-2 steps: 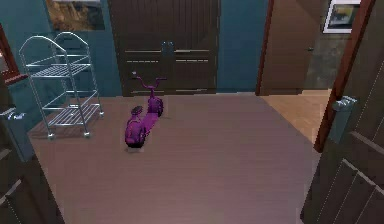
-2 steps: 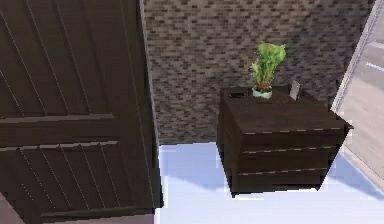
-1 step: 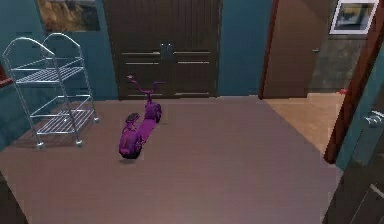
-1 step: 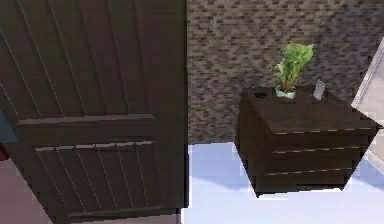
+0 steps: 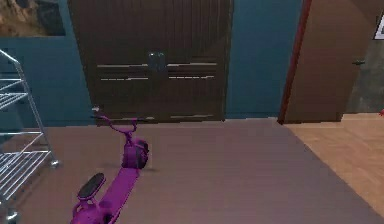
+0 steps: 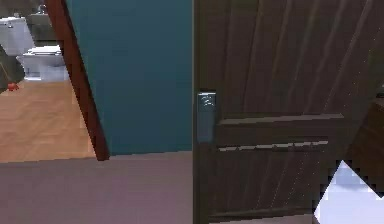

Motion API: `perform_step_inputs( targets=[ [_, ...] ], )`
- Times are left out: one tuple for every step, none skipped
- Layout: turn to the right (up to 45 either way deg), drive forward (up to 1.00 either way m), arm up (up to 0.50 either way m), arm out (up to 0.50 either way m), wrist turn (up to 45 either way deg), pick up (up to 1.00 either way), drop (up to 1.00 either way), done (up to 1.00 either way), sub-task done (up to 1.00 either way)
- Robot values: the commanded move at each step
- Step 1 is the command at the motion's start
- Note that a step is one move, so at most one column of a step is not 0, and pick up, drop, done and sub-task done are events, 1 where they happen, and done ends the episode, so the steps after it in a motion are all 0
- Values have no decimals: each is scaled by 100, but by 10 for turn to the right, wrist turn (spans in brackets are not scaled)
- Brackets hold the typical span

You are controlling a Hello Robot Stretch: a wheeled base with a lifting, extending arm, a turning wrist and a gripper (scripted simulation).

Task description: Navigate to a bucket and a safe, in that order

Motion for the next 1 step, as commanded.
perform_step_inputs(
  targets=[
    [390,0,0,0,0,0,0,0,0]
  ],
)
